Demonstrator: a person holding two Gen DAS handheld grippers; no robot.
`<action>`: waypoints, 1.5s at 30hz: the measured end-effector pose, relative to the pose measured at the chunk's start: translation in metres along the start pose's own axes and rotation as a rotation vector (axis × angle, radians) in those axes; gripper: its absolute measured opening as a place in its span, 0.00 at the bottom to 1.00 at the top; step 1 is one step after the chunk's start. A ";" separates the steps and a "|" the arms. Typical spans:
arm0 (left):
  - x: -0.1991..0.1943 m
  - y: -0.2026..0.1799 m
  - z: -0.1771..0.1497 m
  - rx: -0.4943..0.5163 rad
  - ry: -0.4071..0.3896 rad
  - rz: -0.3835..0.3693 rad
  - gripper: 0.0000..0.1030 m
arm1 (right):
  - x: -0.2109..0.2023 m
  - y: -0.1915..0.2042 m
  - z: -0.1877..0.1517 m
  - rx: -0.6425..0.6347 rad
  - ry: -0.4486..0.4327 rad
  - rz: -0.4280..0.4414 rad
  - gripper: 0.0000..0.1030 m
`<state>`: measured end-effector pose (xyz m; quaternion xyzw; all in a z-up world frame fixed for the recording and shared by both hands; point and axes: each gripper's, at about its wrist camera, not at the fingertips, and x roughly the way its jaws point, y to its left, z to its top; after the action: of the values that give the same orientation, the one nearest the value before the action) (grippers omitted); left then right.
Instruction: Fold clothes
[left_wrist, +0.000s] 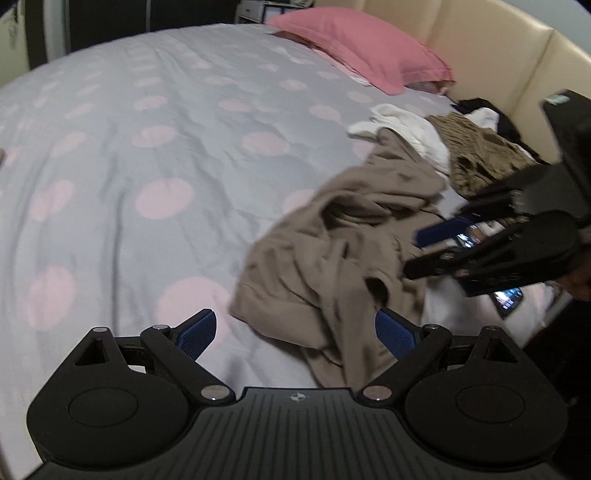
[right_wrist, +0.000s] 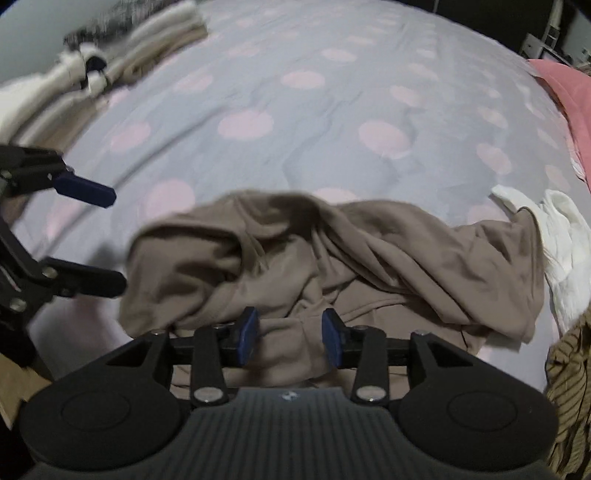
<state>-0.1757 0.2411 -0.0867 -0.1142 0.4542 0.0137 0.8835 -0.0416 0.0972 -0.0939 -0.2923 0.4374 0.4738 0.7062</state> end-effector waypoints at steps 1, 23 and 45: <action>0.002 0.001 0.000 -0.003 0.003 -0.008 0.79 | 0.007 -0.002 0.002 0.001 0.020 0.003 0.42; 0.021 -0.011 0.001 0.273 0.010 0.096 0.72 | -0.038 -0.069 -0.015 0.189 -0.073 -0.244 0.05; 0.019 -0.003 0.032 0.207 -0.034 0.091 0.05 | -0.042 -0.041 0.001 0.126 -0.262 -0.098 0.01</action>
<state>-0.1390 0.2432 -0.0831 -0.0014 0.4428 0.0090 0.8966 -0.0105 0.0651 -0.0559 -0.2042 0.3558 0.4445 0.7963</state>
